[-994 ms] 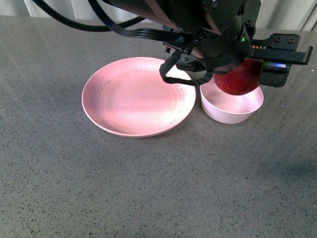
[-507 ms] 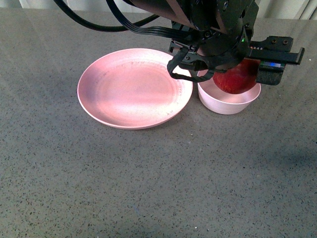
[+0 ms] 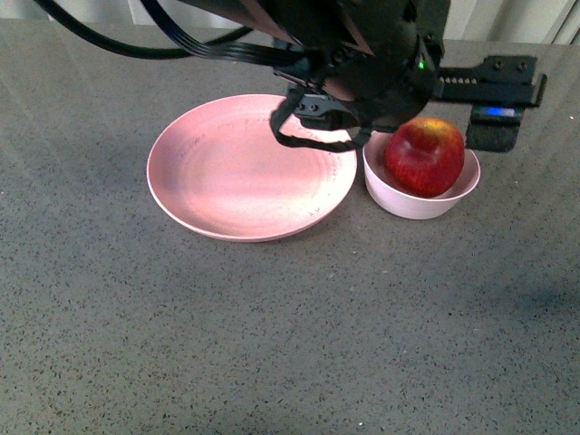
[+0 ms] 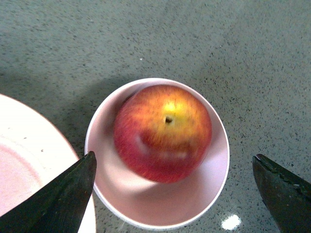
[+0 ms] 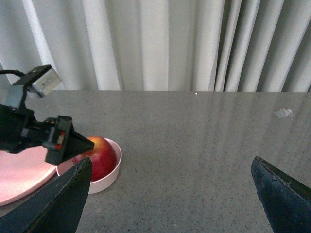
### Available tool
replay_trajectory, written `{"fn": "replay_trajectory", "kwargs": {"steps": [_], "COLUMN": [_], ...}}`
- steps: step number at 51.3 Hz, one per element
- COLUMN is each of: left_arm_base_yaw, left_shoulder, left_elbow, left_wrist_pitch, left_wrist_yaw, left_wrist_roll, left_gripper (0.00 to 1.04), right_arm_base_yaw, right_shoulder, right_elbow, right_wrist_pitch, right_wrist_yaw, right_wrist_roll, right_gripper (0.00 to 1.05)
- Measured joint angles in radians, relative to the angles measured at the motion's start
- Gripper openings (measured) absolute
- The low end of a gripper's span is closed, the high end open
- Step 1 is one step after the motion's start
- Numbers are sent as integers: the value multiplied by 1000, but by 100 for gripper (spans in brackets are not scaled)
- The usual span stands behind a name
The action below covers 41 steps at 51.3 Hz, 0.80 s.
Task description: Move apple from plate to bowl
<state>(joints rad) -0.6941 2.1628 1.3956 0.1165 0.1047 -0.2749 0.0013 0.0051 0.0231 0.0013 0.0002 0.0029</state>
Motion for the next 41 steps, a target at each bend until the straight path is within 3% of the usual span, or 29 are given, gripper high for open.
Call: {"fn": "replay_trajectory", "kwargs": {"steps": [11, 21, 24, 28, 32, 41], "left_arm_base_yaw": [79, 233, 265, 314, 396, 545], "left_shoulder": [-154, -326, -369, -435, -556, -866], "left_elbow": [-124, -262, -380, -529, -690, -948], "left_wrist_pitch": [60, 107, 363, 597, 747, 734], "left_wrist_yaw": [8, -6, -235, -373, -366, -262], "left_wrist_roll": [-31, -49, 42, 129, 197, 246], "left_gripper": [96, 95, 85, 74, 62, 33], "right_arm_base_yaw": [0, 0, 0, 0, 0, 0], "right_shoulder": [0, 0, 0, 0, 0, 0], "right_elbow": [0, 0, 0, 0, 0, 0], "right_wrist_pitch": [0, 0, 0, 0, 0, 0], "right_wrist_yaw": [0, 0, -1, -1, 0, -1], "right_wrist_roll": [0, 0, 0, 0, 0, 0], "right_gripper": [96, 96, 96, 96, 96, 96]}}
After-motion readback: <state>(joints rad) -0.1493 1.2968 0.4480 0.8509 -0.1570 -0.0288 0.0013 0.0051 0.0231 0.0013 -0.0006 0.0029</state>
